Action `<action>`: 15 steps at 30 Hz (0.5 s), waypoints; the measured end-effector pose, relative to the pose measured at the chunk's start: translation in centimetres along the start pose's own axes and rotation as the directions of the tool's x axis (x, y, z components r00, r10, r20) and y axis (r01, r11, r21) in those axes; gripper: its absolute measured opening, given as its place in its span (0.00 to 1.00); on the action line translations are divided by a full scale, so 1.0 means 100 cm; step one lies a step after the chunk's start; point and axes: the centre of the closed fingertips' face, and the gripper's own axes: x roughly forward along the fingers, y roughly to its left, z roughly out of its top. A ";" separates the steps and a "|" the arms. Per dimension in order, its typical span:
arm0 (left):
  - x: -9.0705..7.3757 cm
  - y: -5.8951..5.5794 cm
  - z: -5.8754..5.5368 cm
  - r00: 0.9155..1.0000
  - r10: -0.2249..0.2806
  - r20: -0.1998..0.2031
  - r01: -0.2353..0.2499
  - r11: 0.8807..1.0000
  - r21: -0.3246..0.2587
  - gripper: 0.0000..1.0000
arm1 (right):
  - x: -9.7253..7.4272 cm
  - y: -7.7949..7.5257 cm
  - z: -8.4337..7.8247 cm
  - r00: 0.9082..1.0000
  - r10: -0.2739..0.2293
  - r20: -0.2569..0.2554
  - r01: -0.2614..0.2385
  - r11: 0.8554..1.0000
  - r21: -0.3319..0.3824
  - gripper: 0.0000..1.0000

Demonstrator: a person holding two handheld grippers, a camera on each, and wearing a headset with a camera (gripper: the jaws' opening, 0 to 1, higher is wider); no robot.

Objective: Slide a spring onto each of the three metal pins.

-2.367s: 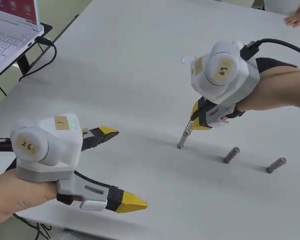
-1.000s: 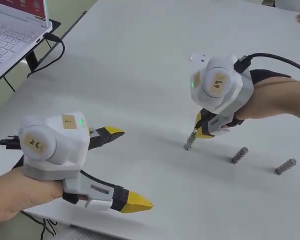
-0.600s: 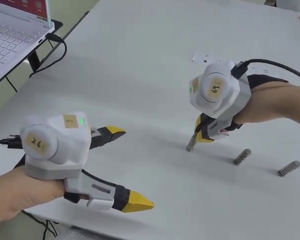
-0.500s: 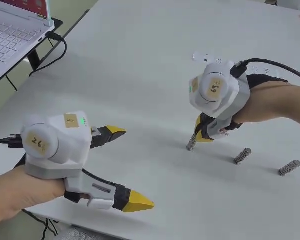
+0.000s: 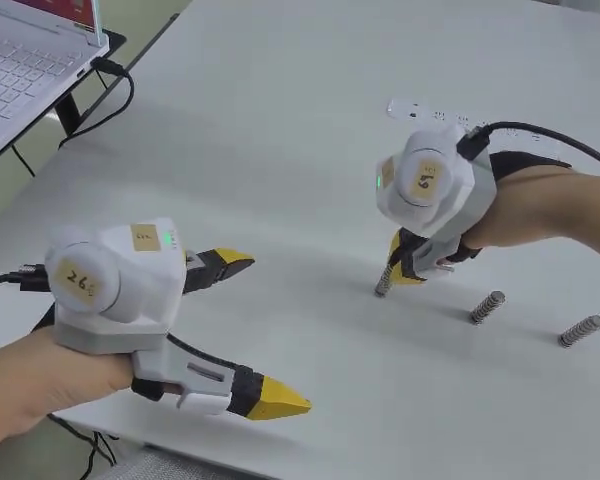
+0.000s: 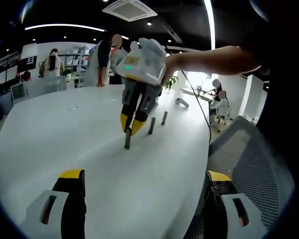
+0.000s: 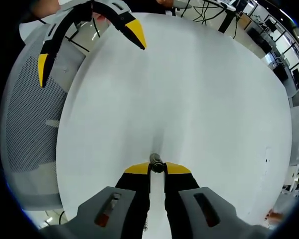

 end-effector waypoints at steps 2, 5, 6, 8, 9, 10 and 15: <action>0.000 0.000 -0.001 1.000 0.000 -0.005 0.000 1.000 0.005 0.97 | 0.000 0.000 0.000 1.000 -0.002 0.001 0.002 1.000 0.005 0.07; 0.000 -0.001 0.000 1.000 0.000 -0.002 0.000 1.000 0.003 0.97 | 0.000 0.000 0.000 1.000 -0.002 -0.001 0.002 1.000 -0.001 0.08; 0.001 -0.001 0.000 1.000 -0.002 -0.004 0.002 1.000 0.003 0.97 | 0.000 0.000 0.000 1.000 -0.004 -0.003 0.004 1.000 -0.010 0.08; 0.001 -0.002 0.000 1.000 -0.003 -0.005 0.003 1.000 0.006 0.97 | 0.000 0.000 0.000 1.000 -0.002 -0.003 0.002 1.000 -0.012 0.08; 0.001 -0.002 0.000 1.000 -0.003 -0.005 0.003 1.000 0.005 0.97 | 0.000 0.000 -0.001 1.000 -0.001 -0.004 0.001 1.000 -0.011 0.08; 0.001 -0.002 0.001 1.000 -0.004 -0.005 0.004 1.000 0.005 0.96 | 0.000 0.000 -0.001 1.000 -0.001 -0.004 0.001 1.000 -0.011 0.08; 0.001 -0.002 0.001 1.000 -0.001 -0.005 0.001 1.000 0.006 0.96 | -0.001 -0.001 -0.002 1.000 -0.001 -0.002 0.001 1.000 -0.020 0.08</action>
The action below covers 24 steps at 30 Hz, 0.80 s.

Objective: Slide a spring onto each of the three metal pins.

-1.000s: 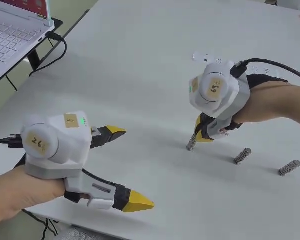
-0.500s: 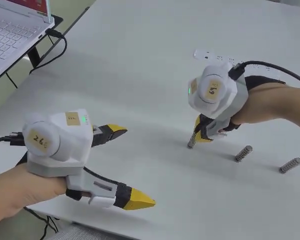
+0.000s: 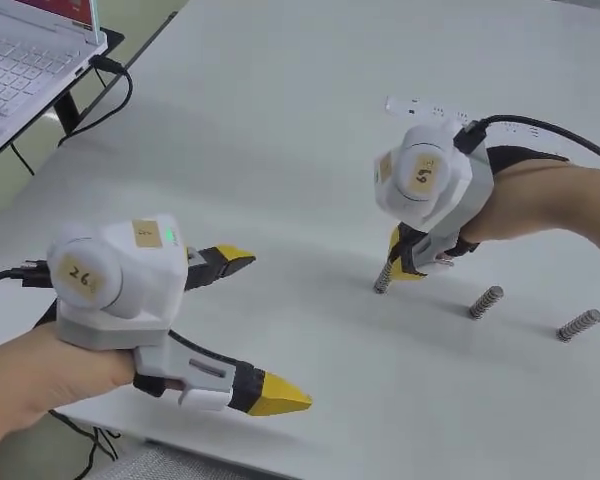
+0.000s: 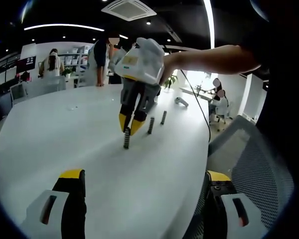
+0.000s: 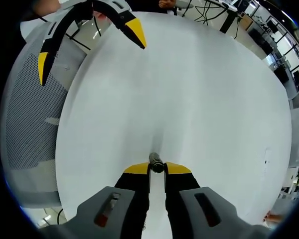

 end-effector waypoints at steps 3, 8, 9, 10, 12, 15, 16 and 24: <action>0.000 -0.002 -0.001 1.000 -0.006 -0.006 0.006 1.000 -0.002 0.96 | 0.000 0.001 0.000 1.000 0.000 0.003 0.000 1.000 -0.008 0.08; -0.001 -0.003 0.000 1.000 0.002 -0.001 -0.002 1.000 -0.004 0.96 | 0.000 0.002 0.001 1.000 0.007 0.012 -0.007 1.000 -0.002 0.09; -0.001 -0.003 0.000 1.000 0.003 -0.002 -0.003 1.000 -0.003 0.96 | 0.000 0.003 0.001 1.000 0.008 0.013 -0.008 1.000 -0.002 0.09; -0.002 -0.003 0.000 1.000 0.004 -0.003 -0.004 1.000 -0.002 0.96 | 0.000 0.002 0.001 1.000 0.006 0.016 -0.006 1.000 -0.003 0.10; -0.002 -0.002 0.001 1.000 0.007 -0.002 -0.007 1.000 -0.001 0.96 | -0.001 0.002 0.002 1.000 0.004 0.027 -0.004 1.000 -0.002 0.13; -0.004 -0.001 0.004 1.000 0.013 0.003 -0.013 1.000 0.001 0.96 | -0.003 0.000 0.004 0.999 -0.007 0.046 0.007 1.000 0.005 0.16; -0.004 -0.001 0.004 1.000 0.014 0.002 -0.014 1.000 0.001 0.96 | -0.004 0.000 0.004 0.999 -0.008 0.050 0.008 1.000 0.007 0.17; -0.002 0.000 0.013 1.000 0.021 -0.002 -0.021 0.999 0.024 0.96 | -0.012 -0.005 0.007 0.995 -0.036 0.096 0.034 0.999 0.027 0.20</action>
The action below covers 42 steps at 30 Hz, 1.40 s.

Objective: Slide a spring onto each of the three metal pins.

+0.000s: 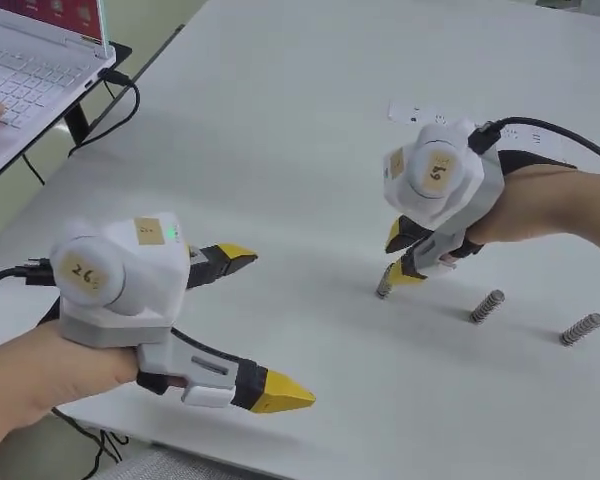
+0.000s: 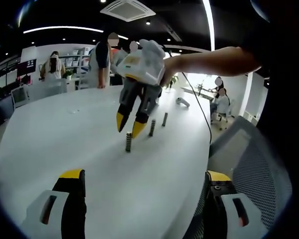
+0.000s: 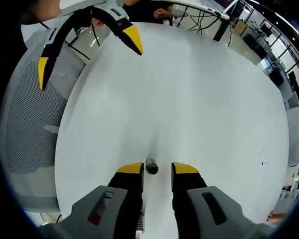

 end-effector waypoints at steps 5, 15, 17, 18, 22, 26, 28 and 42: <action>0.003 0.004 0.009 1.000 0.008 0.004 -0.008 1.000 0.017 0.97 | -0.006 -0.001 0.002 0.999 -0.019 0.044 0.018 1.000 0.016 0.24; 0.013 0.004 0.019 1.000 0.003 -0.009 -0.002 0.999 0.048 0.97 | -0.023 0.002 0.004 0.984 -0.078 0.158 0.064 0.994 0.093 0.32; 0.015 0.002 0.021 1.000 -0.001 -0.012 0.002 0.999 0.052 0.97 | -0.027 0.003 0.004 0.977 -0.096 0.189 0.074 0.990 0.117 0.33; 0.017 0.001 0.022 1.000 -0.005 -0.014 0.005 0.998 0.056 0.97 | -0.030 0.005 0.003 0.973 -0.100 0.208 0.073 0.988 0.133 0.34; 0.022 -0.004 0.027 1.000 -0.012 -0.015 0.013 0.998 0.067 0.97 | -0.041 0.008 0.002 0.948 -0.142 0.285 0.086 0.976 0.200 0.38; 0.027 -0.007 0.031 1.000 -0.017 -0.016 0.018 0.997 0.075 0.97 | -0.053 0.009 -0.003 0.915 -0.184 0.360 0.091 0.961 0.261 0.45; 0.028 -0.008 0.031 1.000 -0.016 -0.016 0.017 0.997 0.075 0.97 | -0.058 0.010 -0.007 0.901 -0.206 0.382 0.100 0.955 0.280 0.48; 0.035 -0.010 0.045 1.000 0.011 -0.003 -0.011 0.996 0.085 0.97 | -0.100 0.041 -0.039 0.779 -0.365 0.510 0.121 0.886 0.448 0.63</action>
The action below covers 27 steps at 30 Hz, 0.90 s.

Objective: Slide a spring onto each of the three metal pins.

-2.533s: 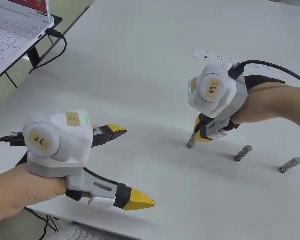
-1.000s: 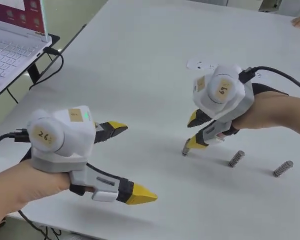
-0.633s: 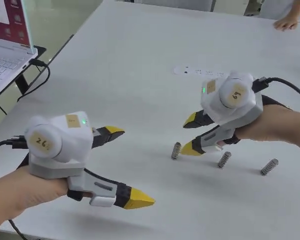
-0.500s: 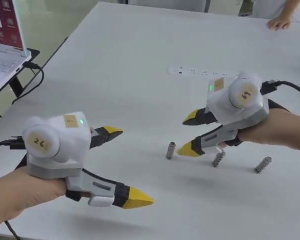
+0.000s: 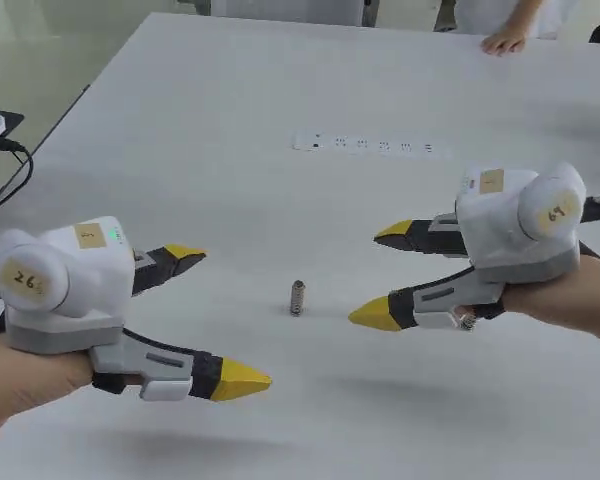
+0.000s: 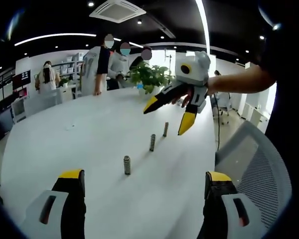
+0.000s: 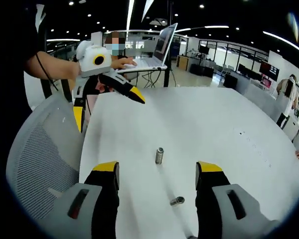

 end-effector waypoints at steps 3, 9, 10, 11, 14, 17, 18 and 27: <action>0.002 -0.002 0.007 1.000 0.007 0.022 -0.007 1.000 -0.007 0.98 | -0.019 -0.003 0.000 0.995 -0.067 0.072 0.064 0.997 0.046 0.71; 0.008 -0.010 0.014 0.999 -0.001 0.036 0.001 1.000 -0.001 0.98 | -0.047 0.000 -0.023 0.988 -0.122 0.096 0.109 0.986 0.127 0.83; 0.009 -0.012 0.014 0.999 -0.001 0.038 0.001 1.000 0.000 0.98 | -0.051 0.001 -0.027 0.987 -0.130 0.096 0.116 0.984 0.137 0.84; 0.009 -0.013 0.015 0.999 -0.003 0.042 0.003 1.000 -0.002 0.98 | -0.055 0.001 -0.031 0.985 -0.138 0.099 0.123 0.982 0.144 0.85; 0.009 -0.016 0.015 0.999 -0.003 0.049 0.003 1.000 -0.004 0.98 | -0.070 -0.001 -0.045 0.980 -0.173 0.099 0.154 0.972 0.176 0.89; 0.008 -0.015 0.014 0.998 0.014 0.058 -0.014 1.000 -0.010 0.98 | -0.084 -0.003 -0.054 0.974 -0.198 0.108 0.175 0.966 0.191 0.94; 0.007 -0.015 0.015 0.998 0.021 0.062 -0.021 1.000 -0.012 0.98 | -0.090 -0.003 -0.055 0.970 -0.217 0.108 0.193 0.961 0.199 0.96; -0.006 -0.016 0.009 0.996 0.063 0.062 -0.061 0.998 -0.022 0.98 | -0.122 -0.008 -0.094 0.958 -0.279 0.066 0.251 0.927 0.278 0.99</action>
